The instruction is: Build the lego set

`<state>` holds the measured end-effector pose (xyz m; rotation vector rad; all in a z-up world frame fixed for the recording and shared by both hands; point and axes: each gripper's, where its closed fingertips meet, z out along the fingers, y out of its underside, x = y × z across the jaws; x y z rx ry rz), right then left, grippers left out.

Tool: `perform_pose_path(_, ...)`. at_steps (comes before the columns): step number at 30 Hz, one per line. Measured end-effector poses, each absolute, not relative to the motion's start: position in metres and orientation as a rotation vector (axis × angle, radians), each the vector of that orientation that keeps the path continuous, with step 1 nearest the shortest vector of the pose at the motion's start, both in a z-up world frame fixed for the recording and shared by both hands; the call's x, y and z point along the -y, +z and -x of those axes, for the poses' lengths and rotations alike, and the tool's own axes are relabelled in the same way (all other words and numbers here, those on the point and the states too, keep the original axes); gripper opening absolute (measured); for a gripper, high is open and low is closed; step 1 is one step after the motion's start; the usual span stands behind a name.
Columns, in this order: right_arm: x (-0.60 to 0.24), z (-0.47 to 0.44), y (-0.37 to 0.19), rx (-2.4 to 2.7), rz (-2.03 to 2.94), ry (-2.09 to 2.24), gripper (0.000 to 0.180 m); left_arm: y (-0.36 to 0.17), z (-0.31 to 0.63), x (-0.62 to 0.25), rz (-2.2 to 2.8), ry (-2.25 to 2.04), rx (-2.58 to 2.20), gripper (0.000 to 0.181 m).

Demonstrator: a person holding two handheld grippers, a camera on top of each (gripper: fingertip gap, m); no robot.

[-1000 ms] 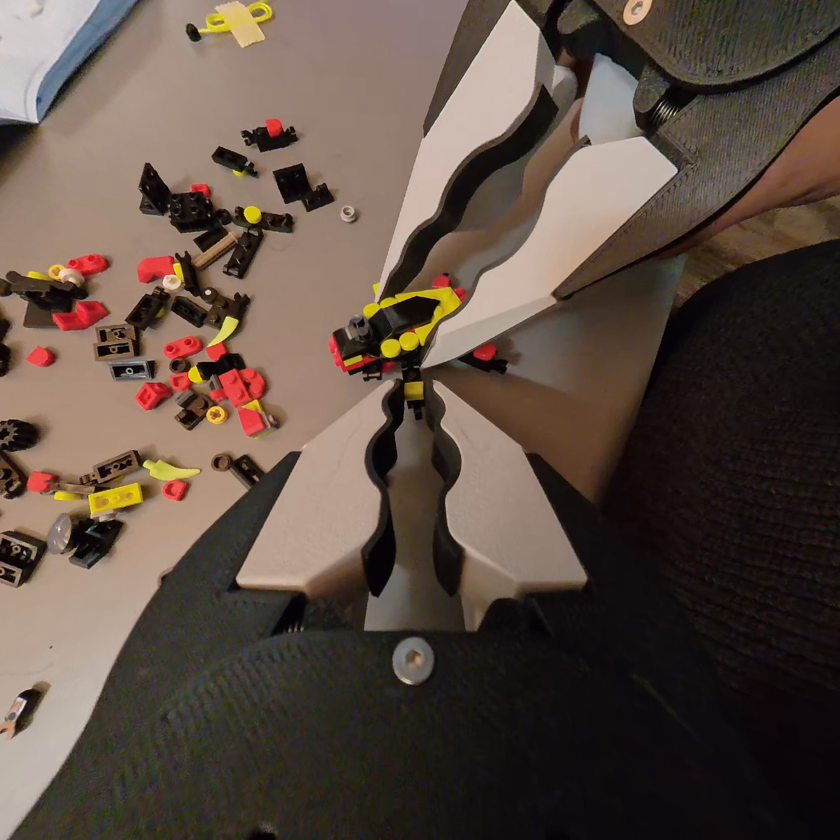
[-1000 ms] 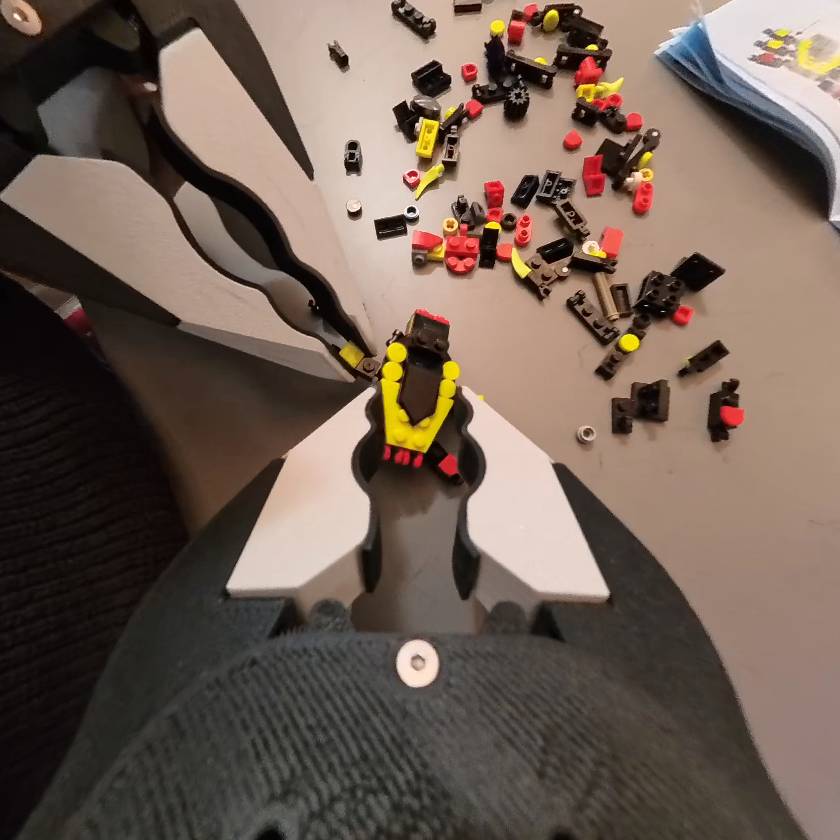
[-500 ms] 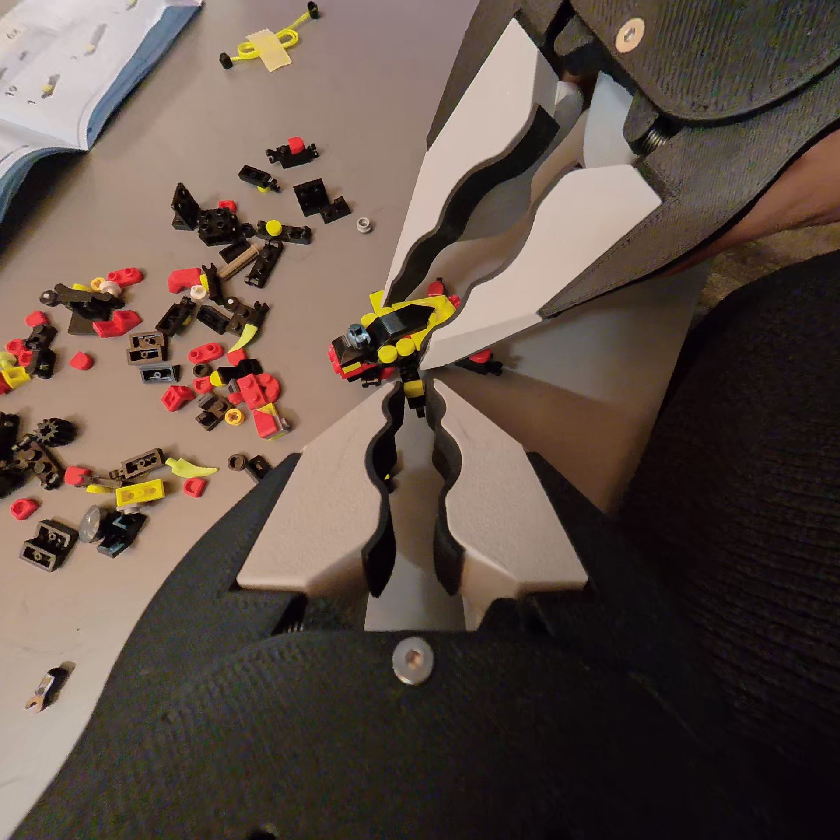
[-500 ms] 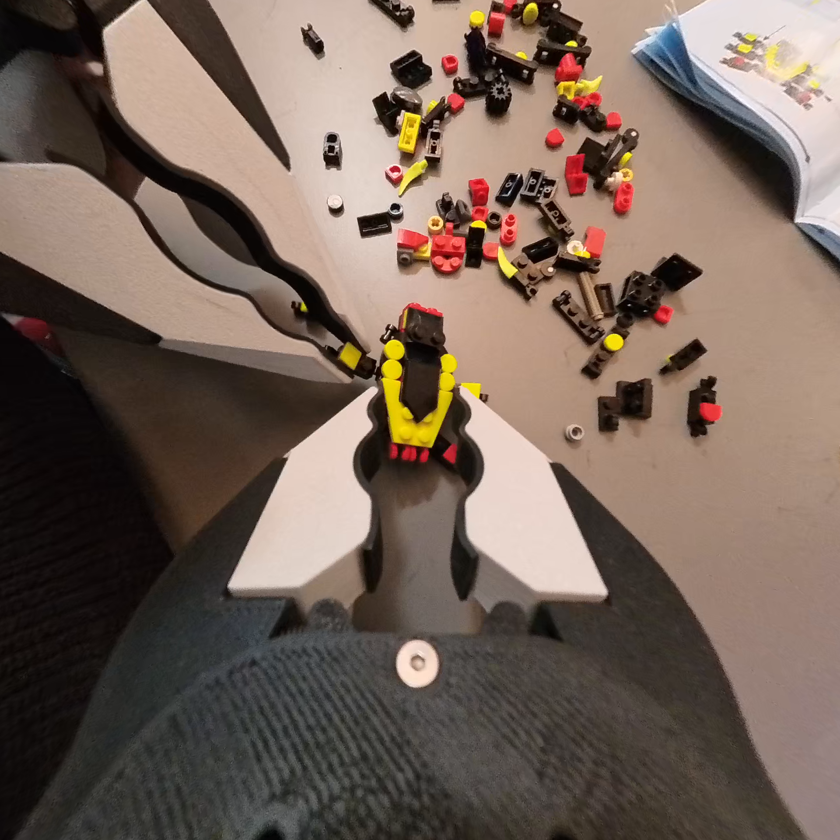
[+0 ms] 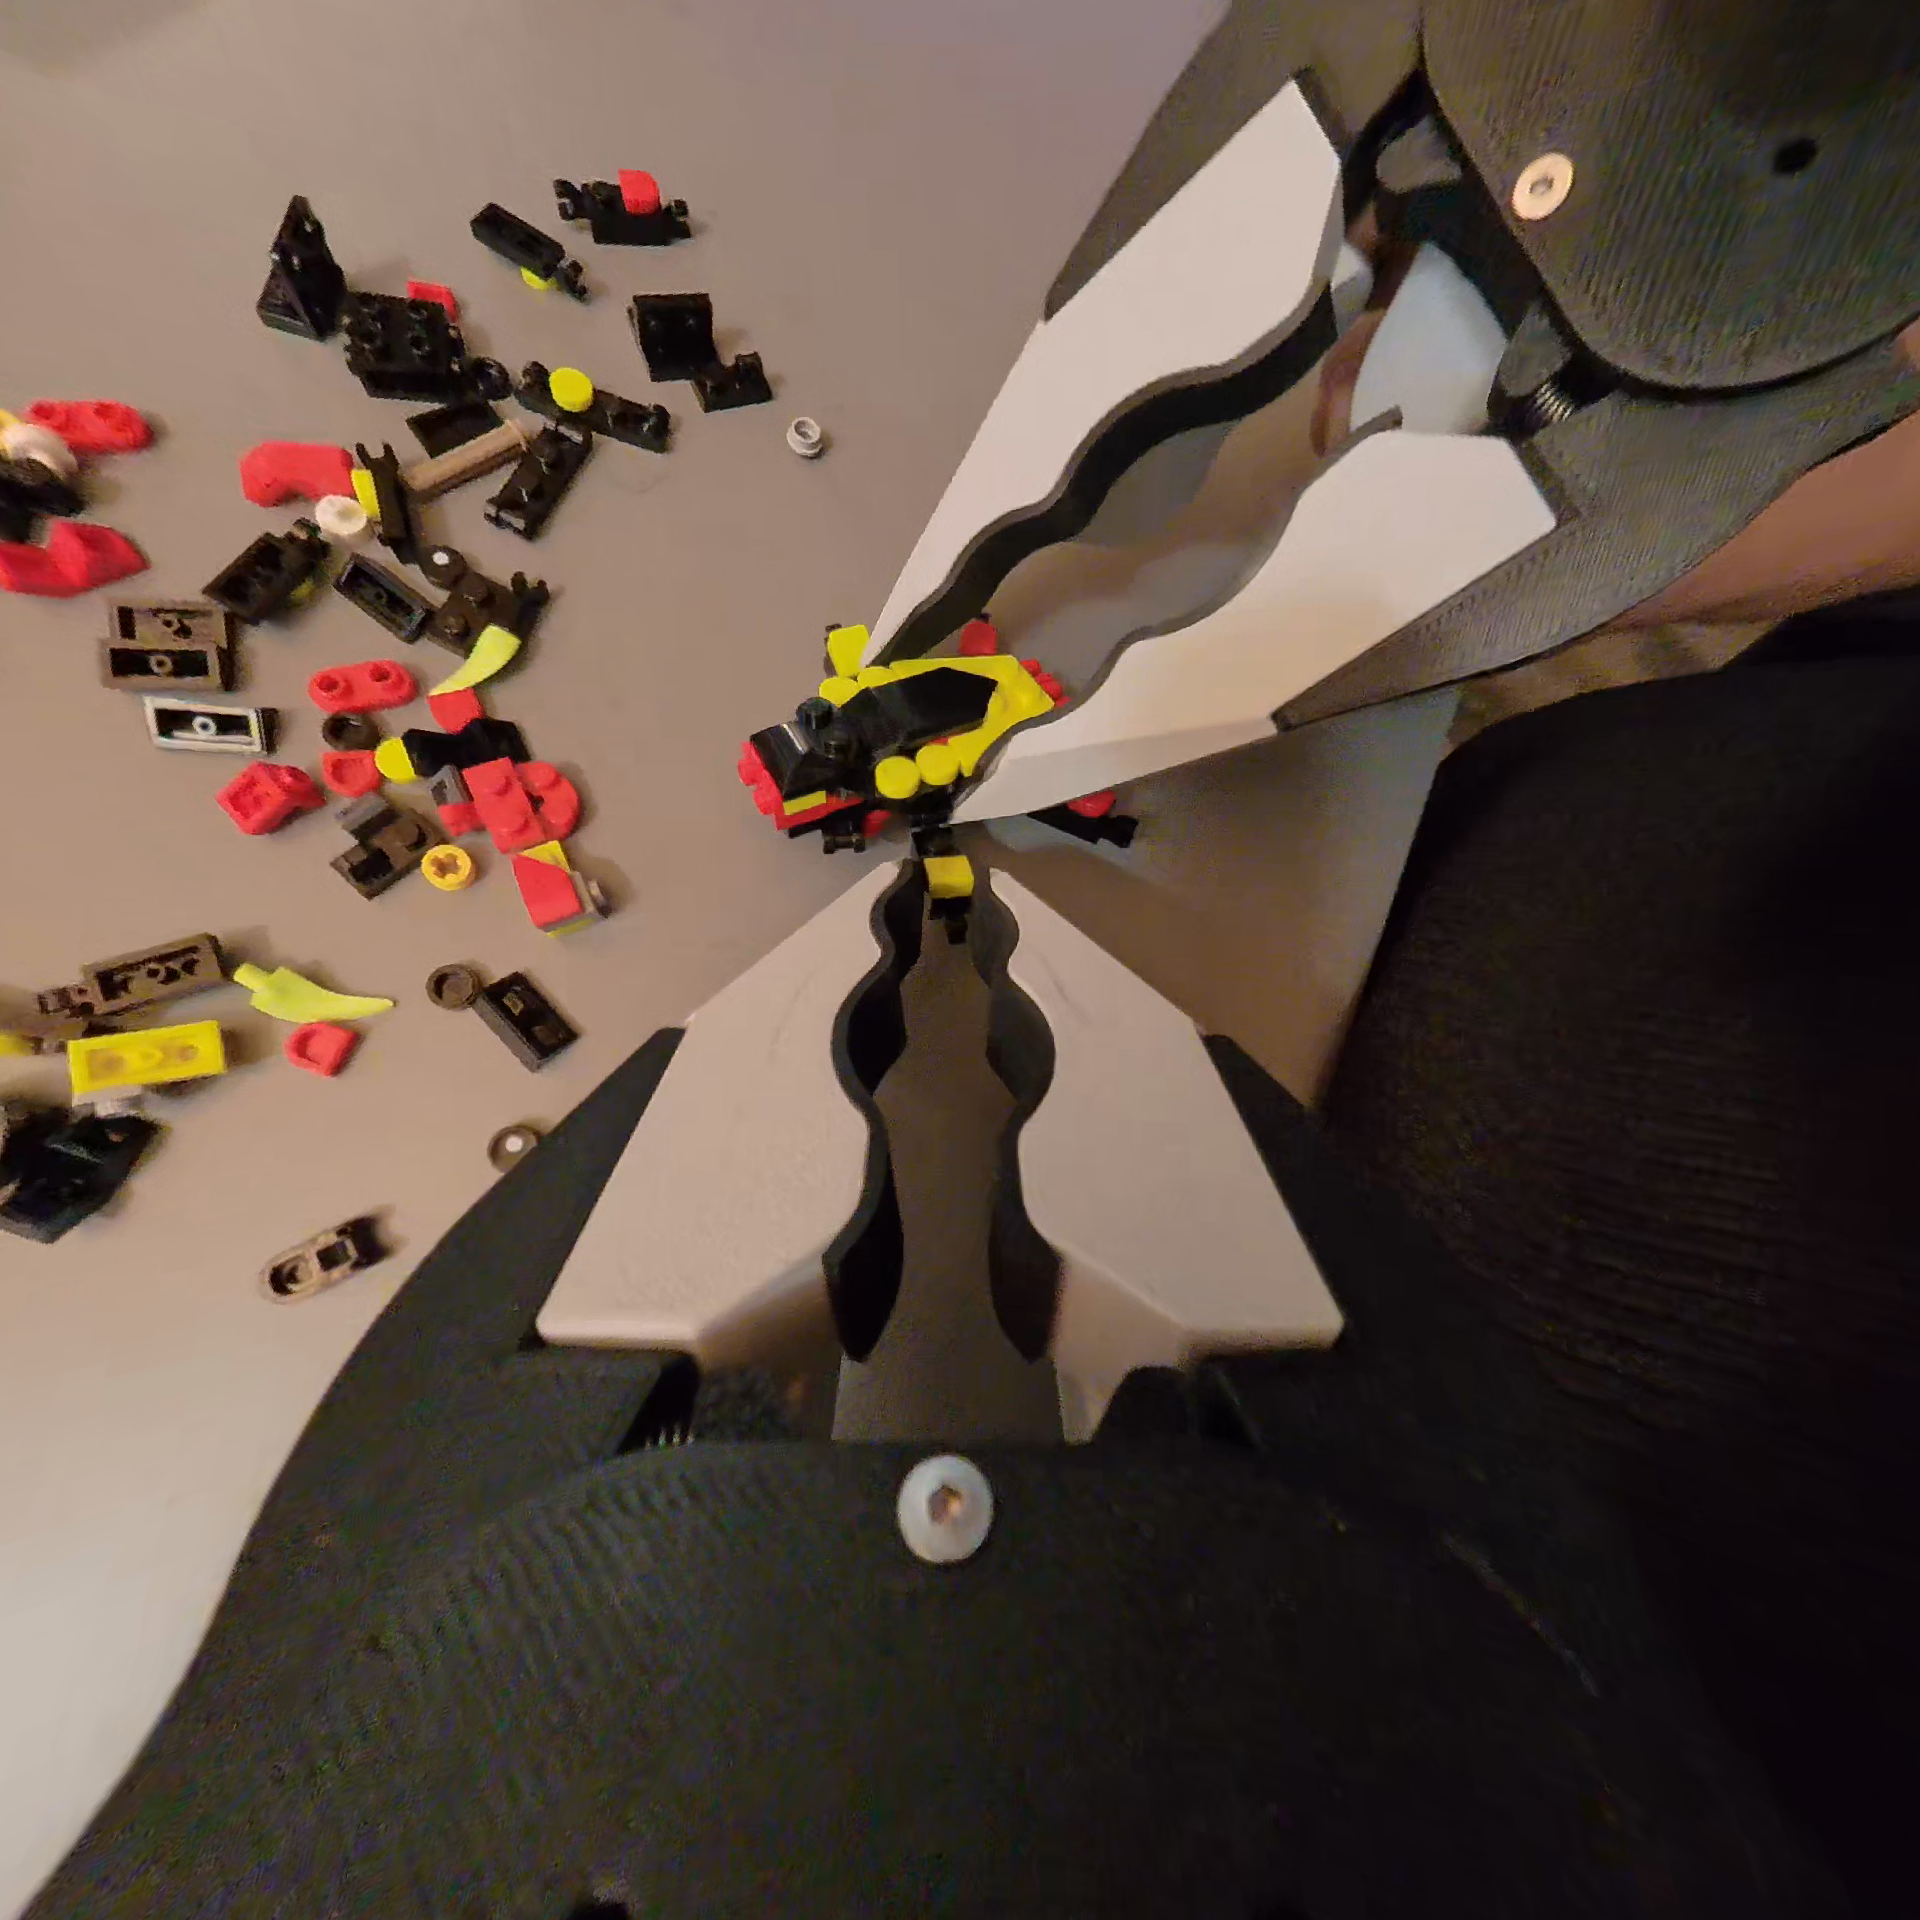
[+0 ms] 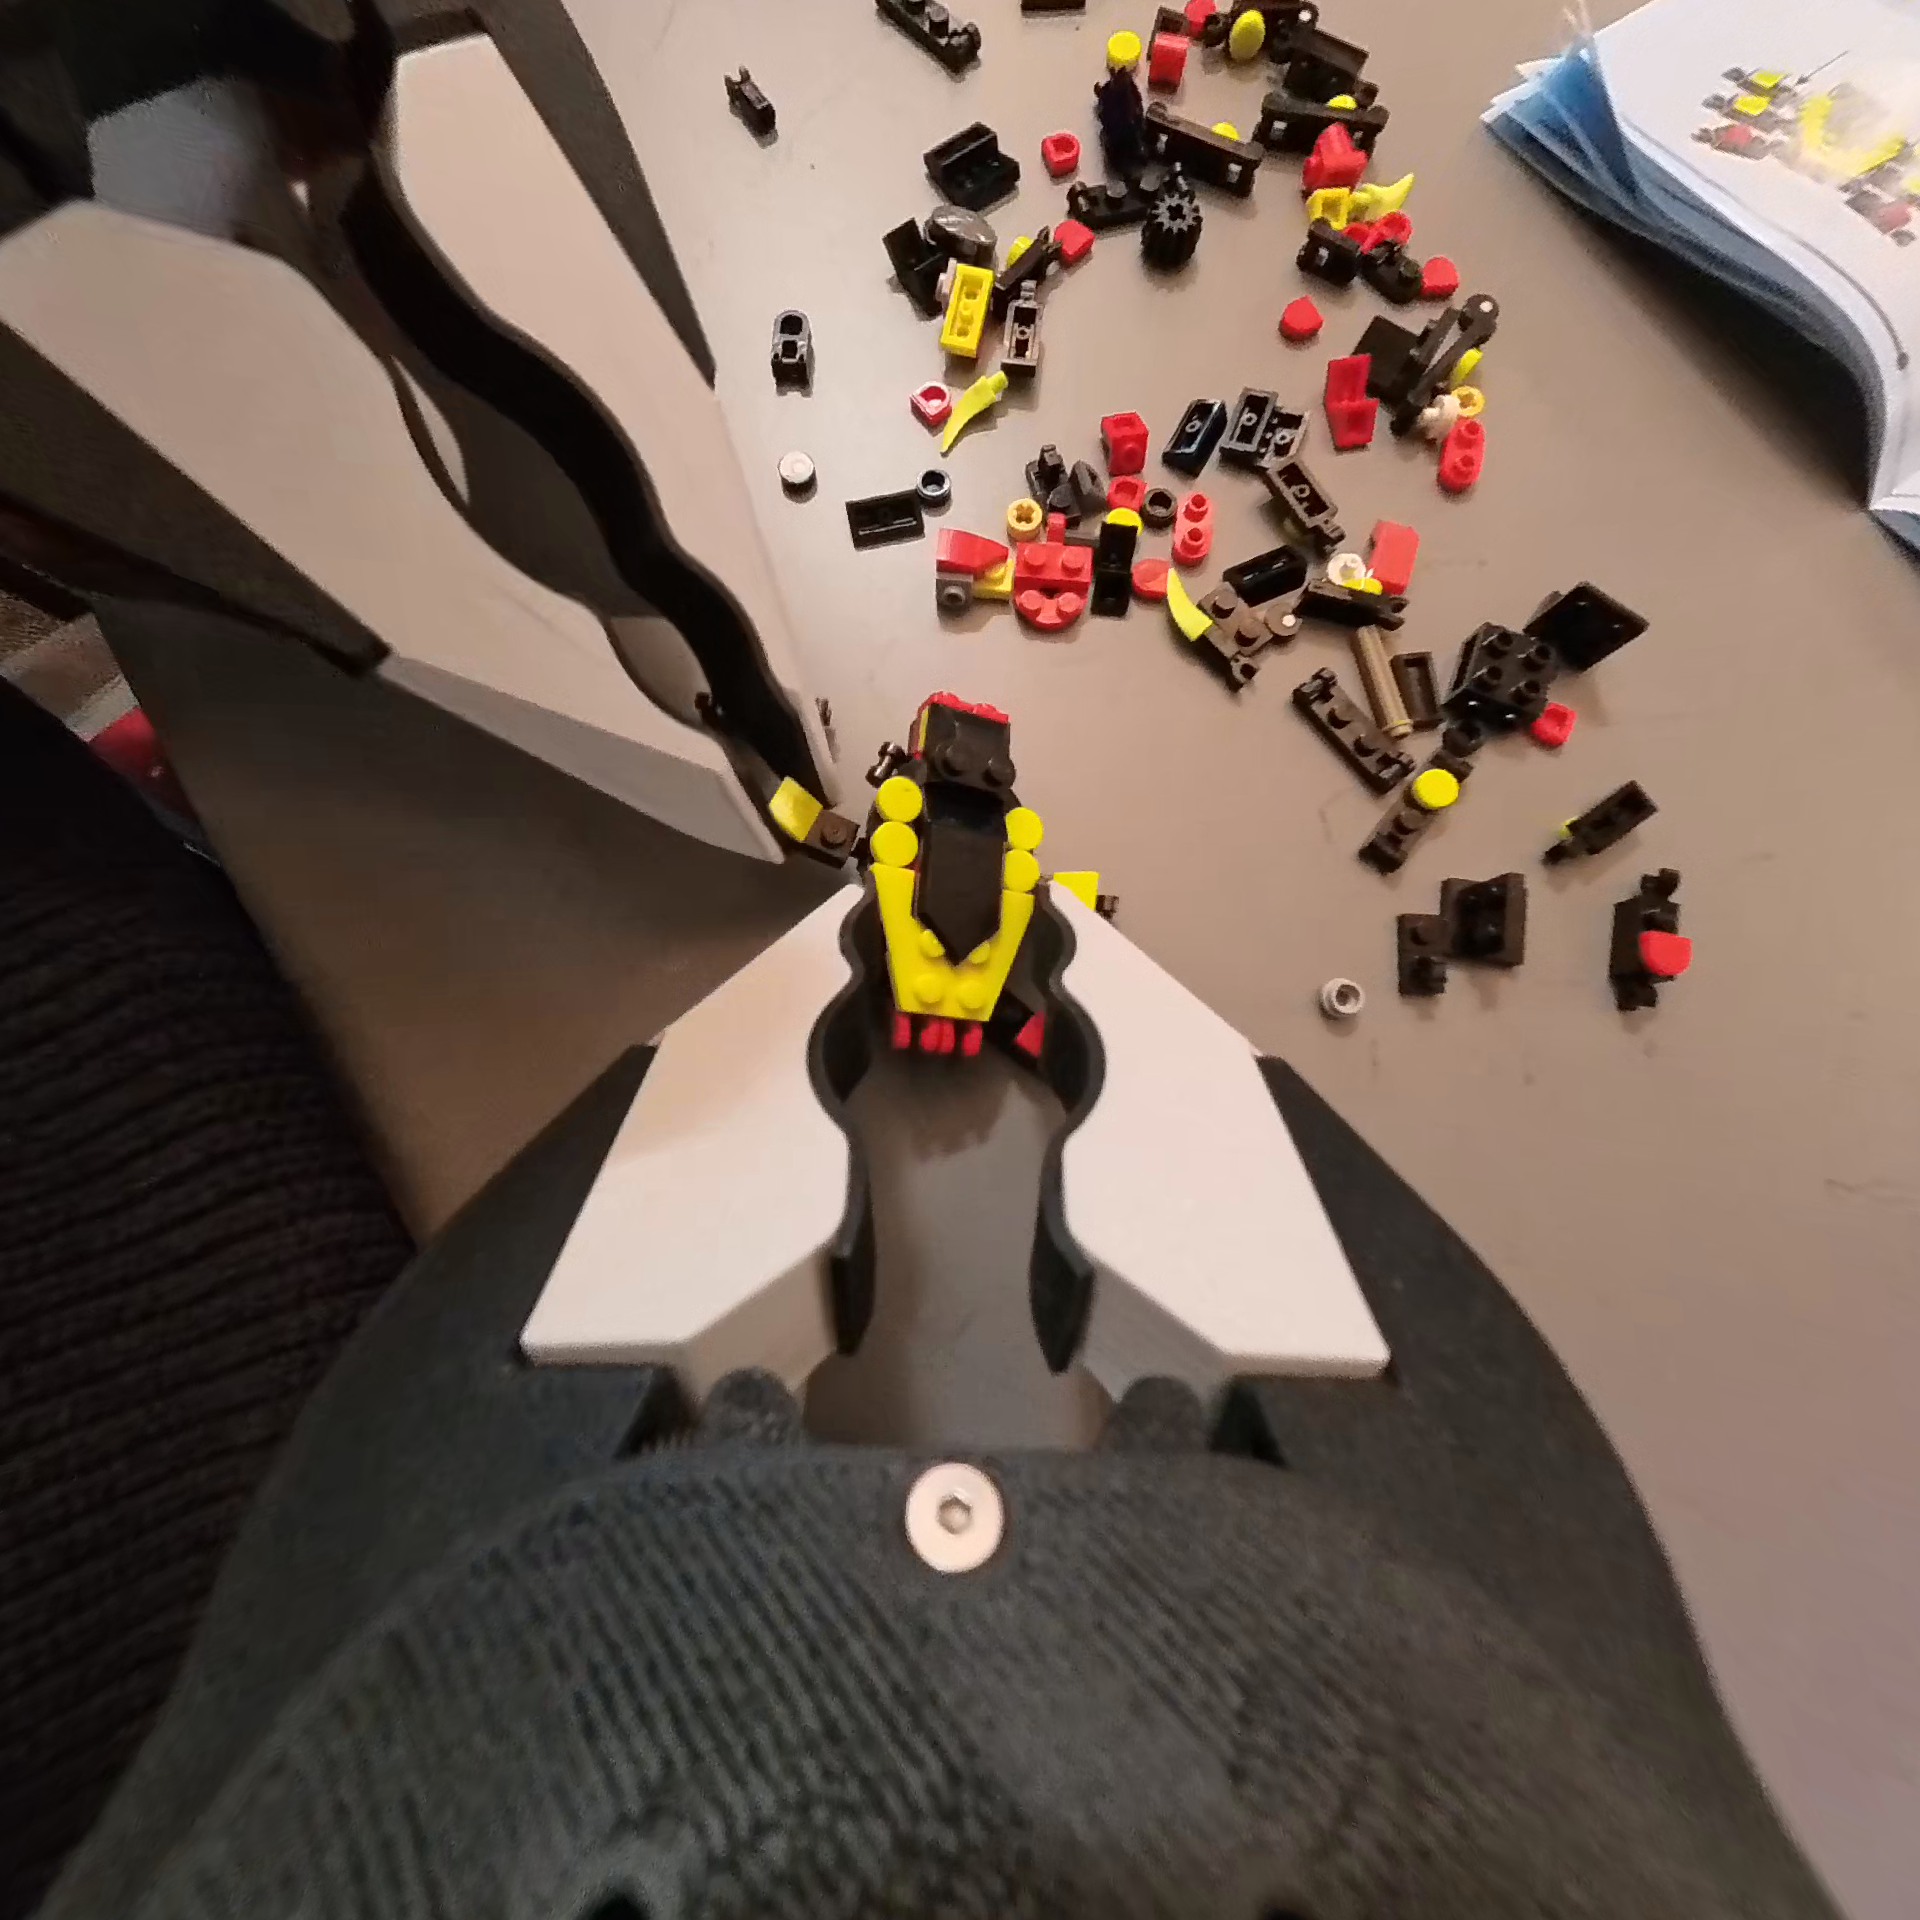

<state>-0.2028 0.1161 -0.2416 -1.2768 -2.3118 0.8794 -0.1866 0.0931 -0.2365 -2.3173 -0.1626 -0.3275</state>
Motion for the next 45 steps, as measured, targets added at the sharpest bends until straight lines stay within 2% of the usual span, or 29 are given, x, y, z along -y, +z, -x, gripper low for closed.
perform_pose_path(7, -0.119, 0.205, -0.242, 2.297, 1.278, 0.860, 0.027, -0.233, 0.188, -0.097, 2.330, -0.110, 0.132, 0.007)
perform_pose_path(10, -0.118, 0.205, -0.242, 2.296, 1.284, 0.868, 0.027, -0.232, 0.189, -0.097, 2.294, -0.252, 0.268, 0.007)
perform_pose_path(14, -0.119, 0.205, -0.243, 2.299, 1.274, 0.854, 0.027, -0.243, 0.189, -0.094, 2.353, -0.120, 0.200, 0.007)
perform_pose_path(20, -0.119, 0.206, -0.241, 2.288, 1.295, 0.890, 0.027, -0.227, 0.191, -0.098, 2.287, -0.175, 0.235, 0.006)
perform_pose_path(23, -0.120, 0.206, -0.243, 2.296, 1.274, 0.859, 0.028, -0.235, 0.189, -0.096, 2.305, -0.197, 0.239, 0.006)
perform_pose_path(30, -0.126, 0.207, -0.239, 2.294, 1.238, 0.914, 0.027, -0.216, 0.194, -0.097, 2.195, -0.310, 0.275, 0.038)
perform_pose_path(31, -0.125, 0.207, -0.236, 2.298, 1.220, 0.946, 0.027, -0.210, 0.197, -0.096, 2.167, -0.329, 0.288, 0.048)
perform_pose_path(32, -0.124, 0.206, -0.232, 2.304, 1.201, 0.993, 0.028, -0.204, 0.201, -0.094, 2.133, -0.357, 0.314, 0.056)
perform_pose_path(35, -0.116, 0.200, -0.216, 2.329, 1.019, 1.152, 0.028, -0.188, 0.211, -0.089, 2.001, -0.567, 0.451, 0.064)
perform_pose_path(39, -0.109, 0.190, -0.186, 2.264, 0.621, 1.190, 0.028, -0.171, 0.201, -0.085, 1.820, -0.959, 0.549, 0.056)
perform_pose_path(41, -0.101, 0.185, -0.178, 2.243, 0.530, 1.211, 0.028, -0.166, 0.190, -0.085, 1.768, -1.108, 0.563, 0.057)
perform_pose_path(45, -0.090, 0.180, -0.175, 2.227, 0.384, 1.134, 0.028, -0.163, 0.169, -0.086, 1.723, -1.288, 0.548, 0.048)
